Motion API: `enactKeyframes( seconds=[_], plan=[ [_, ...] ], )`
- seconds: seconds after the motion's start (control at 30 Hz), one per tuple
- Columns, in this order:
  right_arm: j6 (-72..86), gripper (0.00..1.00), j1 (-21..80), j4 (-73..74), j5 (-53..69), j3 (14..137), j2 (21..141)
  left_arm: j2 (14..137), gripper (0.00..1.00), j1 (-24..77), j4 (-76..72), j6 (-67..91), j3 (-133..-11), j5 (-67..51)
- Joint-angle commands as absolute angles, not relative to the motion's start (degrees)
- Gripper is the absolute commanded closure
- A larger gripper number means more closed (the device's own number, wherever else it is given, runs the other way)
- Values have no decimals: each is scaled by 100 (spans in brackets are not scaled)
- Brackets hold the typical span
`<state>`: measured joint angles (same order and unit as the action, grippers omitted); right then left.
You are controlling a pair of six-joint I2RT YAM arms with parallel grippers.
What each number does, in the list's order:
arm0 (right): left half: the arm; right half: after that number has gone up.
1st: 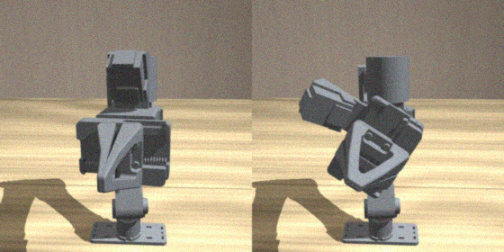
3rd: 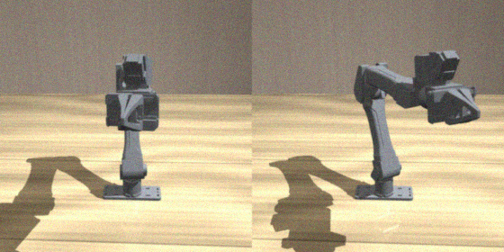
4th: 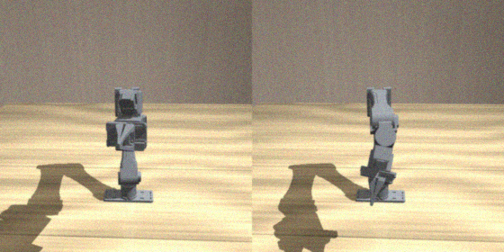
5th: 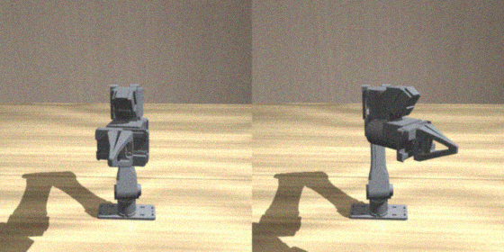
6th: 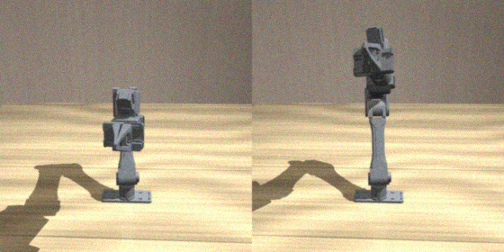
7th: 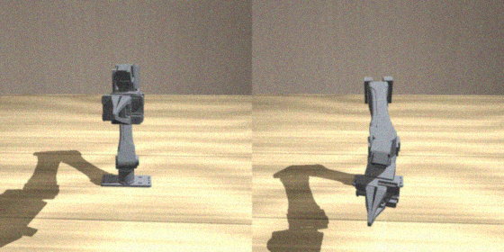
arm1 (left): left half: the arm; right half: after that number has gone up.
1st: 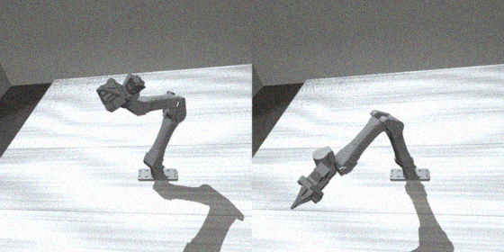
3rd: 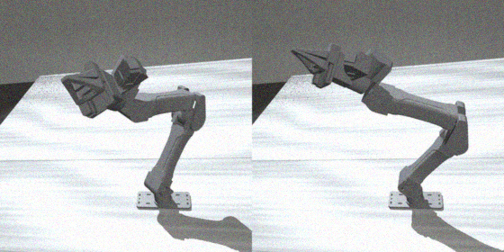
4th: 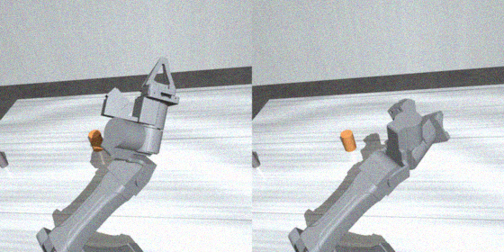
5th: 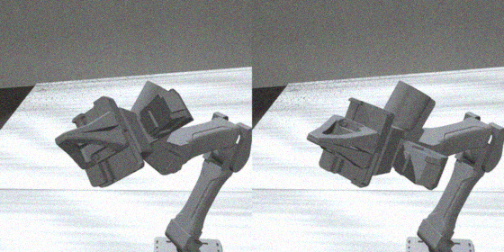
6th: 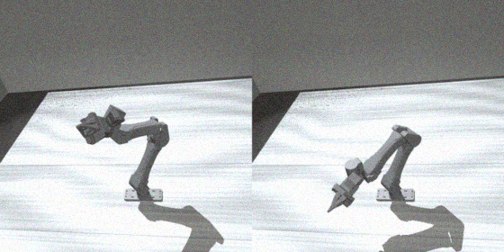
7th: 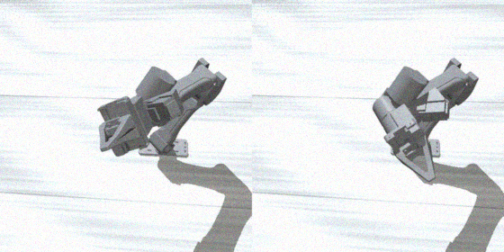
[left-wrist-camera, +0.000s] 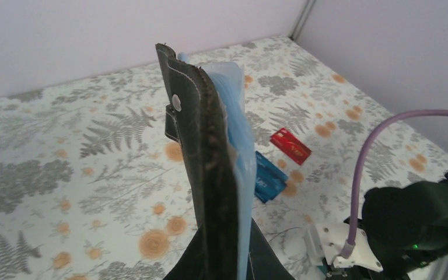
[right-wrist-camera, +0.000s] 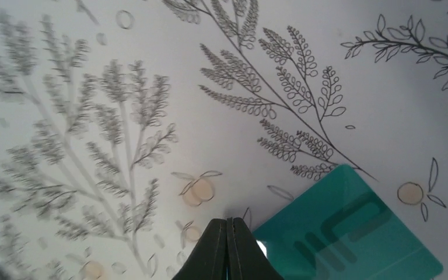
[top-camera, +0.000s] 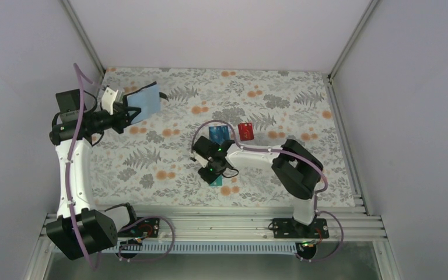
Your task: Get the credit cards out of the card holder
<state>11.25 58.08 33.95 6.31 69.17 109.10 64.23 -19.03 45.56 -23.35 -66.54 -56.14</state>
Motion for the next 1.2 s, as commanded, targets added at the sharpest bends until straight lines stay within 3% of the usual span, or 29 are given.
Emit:
enactKeyframes(
  seconds=[0.0,0.17,0.27,0.43,0.63,0.83,0.87,0.97,1.03,1.1,1.17],
  plan=[
    [882,94,5690,3214,1204,6988,10011,6406,98,-1942,4690,-2611,-6488,-6486],
    [1017,87,5179,2515,1598,6923,8937,6498,98,-1942,3925,-1559,-5822,-7190],
    [1218,85,4785,2443,1286,6709,8568,7398,98,-1869,4076,-1325,-5703,-7471],
    [1612,81,4018,2237,896,6105,7859,8964,98,-1630,4664,-1761,-6110,-7135],
    [1720,71,3217,1951,862,5618,7252,9738,95,-652,4184,-1399,-6209,-6564],
    [1656,70,3003,2055,908,5410,7010,10383,93,-624,4077,-1119,-6365,-6001],
    [1653,69,2993,2060,921,5373,6954,10434,90,-624,4057,-1096,-6364,-5904],
    [1647,65,2949,2064,929,5312,6880,10621,54,-628,4148,-1054,-6537,-5288],
    [1652,58,2841,2029,939,5293,6810,10642,4,-714,4279,-1097,-6789,-4900],
    [1642,46,2650,1945,933,5262,6699,10473,0,-962,4394,-1160,-7180,-4661],
    [1589,24,2336,1812,804,5228,6569,10146,0,-1296,4319,-1250,-7603,-4200]
  ],
)
